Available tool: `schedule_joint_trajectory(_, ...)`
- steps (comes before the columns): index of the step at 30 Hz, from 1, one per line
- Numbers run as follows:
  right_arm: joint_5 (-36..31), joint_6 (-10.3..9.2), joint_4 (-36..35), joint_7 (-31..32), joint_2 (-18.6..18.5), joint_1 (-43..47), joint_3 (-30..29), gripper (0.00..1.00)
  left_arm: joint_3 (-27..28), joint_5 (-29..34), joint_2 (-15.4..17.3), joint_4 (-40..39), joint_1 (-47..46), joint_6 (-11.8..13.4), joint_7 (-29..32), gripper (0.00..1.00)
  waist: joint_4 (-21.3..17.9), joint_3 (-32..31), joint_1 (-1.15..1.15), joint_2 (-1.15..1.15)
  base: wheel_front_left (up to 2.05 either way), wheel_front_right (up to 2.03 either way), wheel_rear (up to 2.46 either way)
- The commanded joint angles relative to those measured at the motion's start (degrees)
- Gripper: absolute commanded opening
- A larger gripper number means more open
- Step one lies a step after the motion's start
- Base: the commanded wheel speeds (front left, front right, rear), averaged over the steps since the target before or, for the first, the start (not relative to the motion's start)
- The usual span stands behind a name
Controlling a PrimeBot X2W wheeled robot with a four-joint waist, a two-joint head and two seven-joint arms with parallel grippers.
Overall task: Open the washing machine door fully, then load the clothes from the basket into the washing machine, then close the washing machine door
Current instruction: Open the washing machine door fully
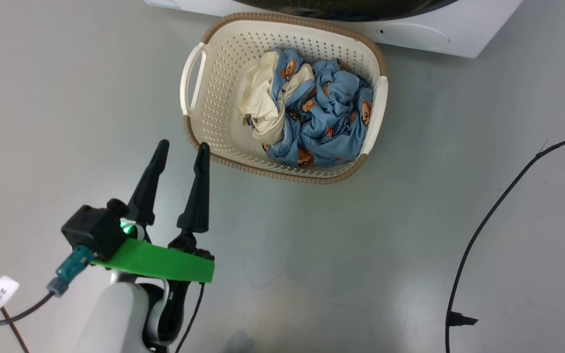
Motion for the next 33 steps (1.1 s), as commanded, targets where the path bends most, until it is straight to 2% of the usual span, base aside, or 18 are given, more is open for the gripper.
schedule_joint_trajectory(1,-0.41,0.08,-1.71,0.82,1.82,1.34,1.15,0.00,1.88,-0.07,1.54,-1.13,-0.70,-0.14,-0.36,1.00,-0.26,-0.45,0.00,0.00,0.00,0.00,0.00)
schedule_joint_trajectory(33,-0.31,0.08,-7.37,4.46,5.26,15.18,7.02,0.00,3.57,3.82,1.54,0.34,3.29,-0.14,-0.36,1.00,-3.55,-9.43,0.00,0.00,0.00,0.00,0.00)
